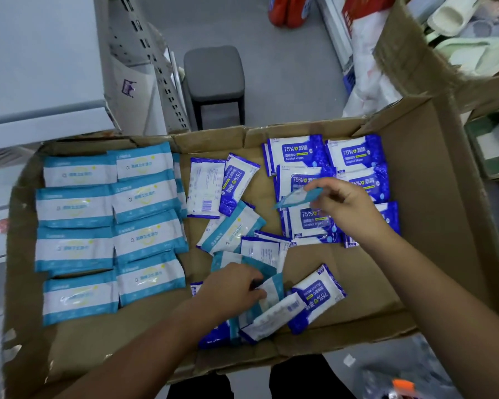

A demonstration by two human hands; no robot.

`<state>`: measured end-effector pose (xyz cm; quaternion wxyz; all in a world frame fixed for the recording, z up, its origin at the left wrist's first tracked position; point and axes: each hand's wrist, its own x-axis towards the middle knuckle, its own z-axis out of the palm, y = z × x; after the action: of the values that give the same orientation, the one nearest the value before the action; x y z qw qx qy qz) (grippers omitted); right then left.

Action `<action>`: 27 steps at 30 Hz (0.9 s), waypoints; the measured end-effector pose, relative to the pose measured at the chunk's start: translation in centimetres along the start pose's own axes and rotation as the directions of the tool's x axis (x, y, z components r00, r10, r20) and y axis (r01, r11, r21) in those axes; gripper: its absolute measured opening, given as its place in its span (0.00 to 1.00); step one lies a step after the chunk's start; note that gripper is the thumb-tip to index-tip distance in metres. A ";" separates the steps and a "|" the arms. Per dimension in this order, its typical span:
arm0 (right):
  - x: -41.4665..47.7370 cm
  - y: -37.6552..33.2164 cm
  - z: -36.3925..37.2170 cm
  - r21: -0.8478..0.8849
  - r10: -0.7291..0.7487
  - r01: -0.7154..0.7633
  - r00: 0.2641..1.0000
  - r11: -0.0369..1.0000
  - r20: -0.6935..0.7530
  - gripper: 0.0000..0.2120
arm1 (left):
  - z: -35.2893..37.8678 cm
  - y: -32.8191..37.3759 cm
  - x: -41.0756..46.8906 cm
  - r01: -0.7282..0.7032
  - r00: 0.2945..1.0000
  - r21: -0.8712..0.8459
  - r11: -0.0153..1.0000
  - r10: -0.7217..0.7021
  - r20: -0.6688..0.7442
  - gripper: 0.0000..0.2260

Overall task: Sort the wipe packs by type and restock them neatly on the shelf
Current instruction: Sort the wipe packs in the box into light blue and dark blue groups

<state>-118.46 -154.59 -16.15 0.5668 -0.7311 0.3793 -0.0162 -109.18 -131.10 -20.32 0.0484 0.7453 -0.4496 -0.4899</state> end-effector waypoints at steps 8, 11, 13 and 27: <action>0.2 0.5 0.0 0.221 0.206 -0.190 0.977 0.957 -0.054 0.10 | -3.7 -2.4 -1.3 0.046 0.955 -0.826 0.562 -0.267 -0.128 0.11; 0.5 0.4 0.7 0.291 0.242 -0.226 0.970 0.930 -0.020 0.18 | -4.9 -3.6 -1.3 0.026 0.941 -0.858 0.513 -0.303 -0.152 0.14; 0.7 0.4 1.1 0.313 0.251 -0.244 0.968 0.918 0.016 0.25 | -5.5 -4.4 -1.5 0.032 0.957 -0.837 0.546 -0.257 -0.132 0.18; 1.9 0.2 3.1 0.474 0.328 -0.371 0.929 0.799 0.173 0.15 | -4.4 -5.9 -1.5 0.058 0.996 -0.528 0.847 -0.082 -0.022 0.14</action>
<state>-115.76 -153.17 -18.20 0.7442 -0.4772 0.4669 0.0213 -102.25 -128.15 -20.03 0.2427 0.7298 -0.2697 -0.5795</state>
